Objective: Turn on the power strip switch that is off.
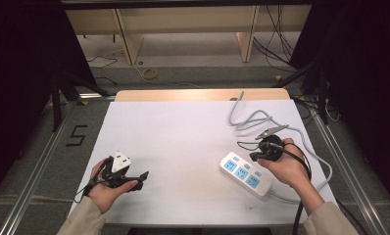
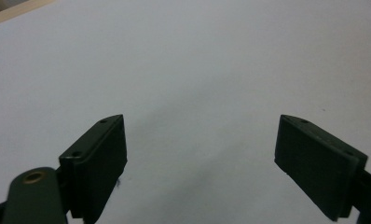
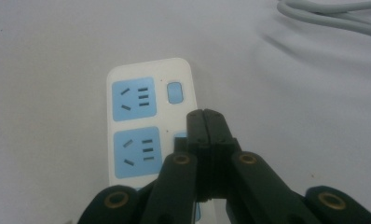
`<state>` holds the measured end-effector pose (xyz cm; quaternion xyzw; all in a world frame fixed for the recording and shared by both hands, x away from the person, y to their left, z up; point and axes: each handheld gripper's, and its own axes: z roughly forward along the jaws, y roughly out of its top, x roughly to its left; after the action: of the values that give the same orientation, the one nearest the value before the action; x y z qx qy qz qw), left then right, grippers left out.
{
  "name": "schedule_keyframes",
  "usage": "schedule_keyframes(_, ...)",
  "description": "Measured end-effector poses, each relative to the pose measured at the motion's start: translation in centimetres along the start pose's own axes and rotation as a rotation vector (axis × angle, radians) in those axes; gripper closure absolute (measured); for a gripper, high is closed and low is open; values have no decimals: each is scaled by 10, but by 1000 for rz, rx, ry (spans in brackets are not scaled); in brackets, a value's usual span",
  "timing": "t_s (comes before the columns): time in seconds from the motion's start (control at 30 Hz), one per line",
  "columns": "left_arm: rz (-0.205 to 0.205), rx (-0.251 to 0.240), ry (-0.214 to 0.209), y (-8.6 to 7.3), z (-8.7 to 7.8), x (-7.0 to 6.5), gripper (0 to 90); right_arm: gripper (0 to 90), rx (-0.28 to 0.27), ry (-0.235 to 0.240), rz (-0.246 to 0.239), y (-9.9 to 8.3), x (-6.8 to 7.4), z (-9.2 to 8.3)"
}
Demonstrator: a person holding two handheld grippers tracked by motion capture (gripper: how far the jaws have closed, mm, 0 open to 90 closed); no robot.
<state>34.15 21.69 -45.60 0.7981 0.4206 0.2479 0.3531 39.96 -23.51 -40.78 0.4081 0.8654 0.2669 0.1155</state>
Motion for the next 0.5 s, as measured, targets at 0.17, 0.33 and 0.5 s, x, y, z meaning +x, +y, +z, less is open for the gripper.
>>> schedule_keyframes(0.17, 2, 2, -1, 0, 0, 0, 164, 900, 15, 6, -8, 2, 1, 2)
schedule_keyframes(0.33, 4, 3, -1, 0, 0, 0, 164, 900, 30, 7, -12, 3, 2, 4)
schedule_keyframes(0.5, 5, 5, -2, 0, 0, 0, 164, 900, 44, 9, -13, 4, 3, 6)
